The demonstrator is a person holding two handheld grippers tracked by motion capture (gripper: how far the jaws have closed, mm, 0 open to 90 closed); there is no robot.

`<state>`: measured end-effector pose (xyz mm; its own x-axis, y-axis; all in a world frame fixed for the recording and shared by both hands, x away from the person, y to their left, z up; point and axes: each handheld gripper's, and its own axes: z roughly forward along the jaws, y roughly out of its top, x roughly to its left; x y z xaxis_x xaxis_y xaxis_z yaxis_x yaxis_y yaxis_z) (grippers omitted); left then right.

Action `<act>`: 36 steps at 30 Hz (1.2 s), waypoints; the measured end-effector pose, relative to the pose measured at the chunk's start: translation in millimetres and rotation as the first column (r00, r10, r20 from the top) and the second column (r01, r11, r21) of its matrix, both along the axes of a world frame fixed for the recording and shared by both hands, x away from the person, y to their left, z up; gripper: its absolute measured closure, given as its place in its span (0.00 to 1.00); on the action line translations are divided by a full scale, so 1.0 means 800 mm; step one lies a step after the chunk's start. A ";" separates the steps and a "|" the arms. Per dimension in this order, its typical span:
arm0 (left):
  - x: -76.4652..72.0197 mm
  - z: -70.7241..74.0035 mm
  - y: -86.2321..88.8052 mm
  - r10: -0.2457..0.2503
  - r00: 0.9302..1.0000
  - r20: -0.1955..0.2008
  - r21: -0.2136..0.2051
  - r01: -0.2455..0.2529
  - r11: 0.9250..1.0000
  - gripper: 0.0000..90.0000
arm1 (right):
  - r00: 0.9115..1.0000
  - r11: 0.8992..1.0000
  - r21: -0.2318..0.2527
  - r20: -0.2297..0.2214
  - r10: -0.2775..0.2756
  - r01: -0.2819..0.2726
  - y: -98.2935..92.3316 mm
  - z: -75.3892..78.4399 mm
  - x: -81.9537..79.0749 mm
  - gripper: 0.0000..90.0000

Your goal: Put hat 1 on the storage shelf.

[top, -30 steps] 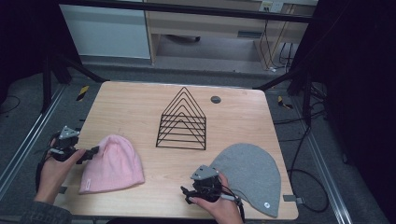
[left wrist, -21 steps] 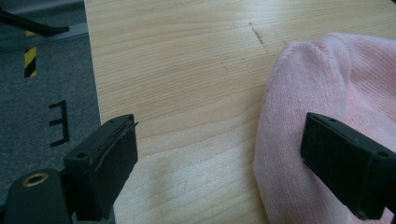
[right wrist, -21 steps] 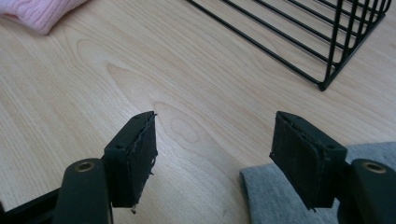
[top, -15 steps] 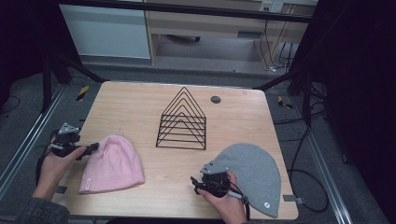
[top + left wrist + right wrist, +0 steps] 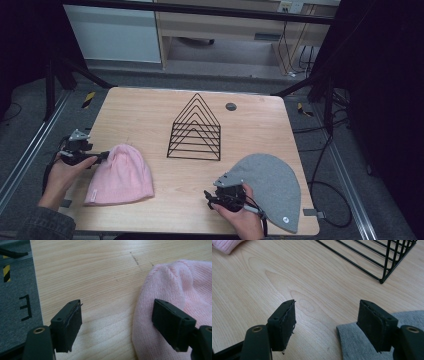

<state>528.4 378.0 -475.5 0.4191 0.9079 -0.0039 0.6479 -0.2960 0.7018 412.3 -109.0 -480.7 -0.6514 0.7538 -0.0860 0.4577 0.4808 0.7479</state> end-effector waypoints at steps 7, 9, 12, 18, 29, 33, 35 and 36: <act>0.002 0.006 -0.006 -0.014 1.000 -0.003 0.015 0.014 1.000 0.28 | 1.000 1.000 0.002 0.002 0.001 -0.001 0.000 0.000 0.000 0.34; 0.004 0.006 -0.007 -0.019 1.000 -0.005 0.022 0.019 1.000 0.29 | 1.000 1.000 0.001 0.002 0.001 -0.001 0.000 0.000 0.000 0.34; 0.007 0.002 -0.007 -0.016 1.000 -0.017 0.028 0.016 0.999 0.29 | 1.000 1.000 -0.002 0.002 0.003 -0.003 0.000 0.000 0.000 0.34; 0.011 -0.003 -0.004 -0.008 0.999 -0.034 0.012 0.009 1.000 0.30 | 1.000 1.000 0.001 -0.004 -0.002 0.002 0.000 -0.001 0.000 0.33; 0.008 0.008 -0.005 -0.026 1.000 -0.017 -0.041 0.025 0.999 0.39 | 1.000 1.000 -0.002 -0.001 -0.005 0.005 -0.001 -0.001 0.000 0.33; 0.004 0.021 -0.018 -0.075 0.997 0.005 -0.048 0.075 0.996 0.40 | 1.000 1.000 -0.003 -0.001 -0.006 0.006 -0.001 0.000 0.000 0.33; 0.004 0.017 -0.027 -0.111 0.994 -0.019 -0.037 0.110 0.993 0.40 | 1.000 1.000 -0.004 -0.001 -0.005 0.005 -0.001 -0.001 0.000 0.33; 0.004 0.014 -0.031 -0.122 0.992 -0.034 -0.024 0.121 0.992 0.40 | 1.000 1.000 -0.007 -0.002 -0.004 0.004 -0.001 -0.001 0.000 0.33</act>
<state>531.9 353.2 -464.5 0.5253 0.8499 -0.0405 0.6328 -0.3585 0.6863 412.3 -109.5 -481.2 -0.6483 0.7560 -0.0905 0.4609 0.4842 0.7437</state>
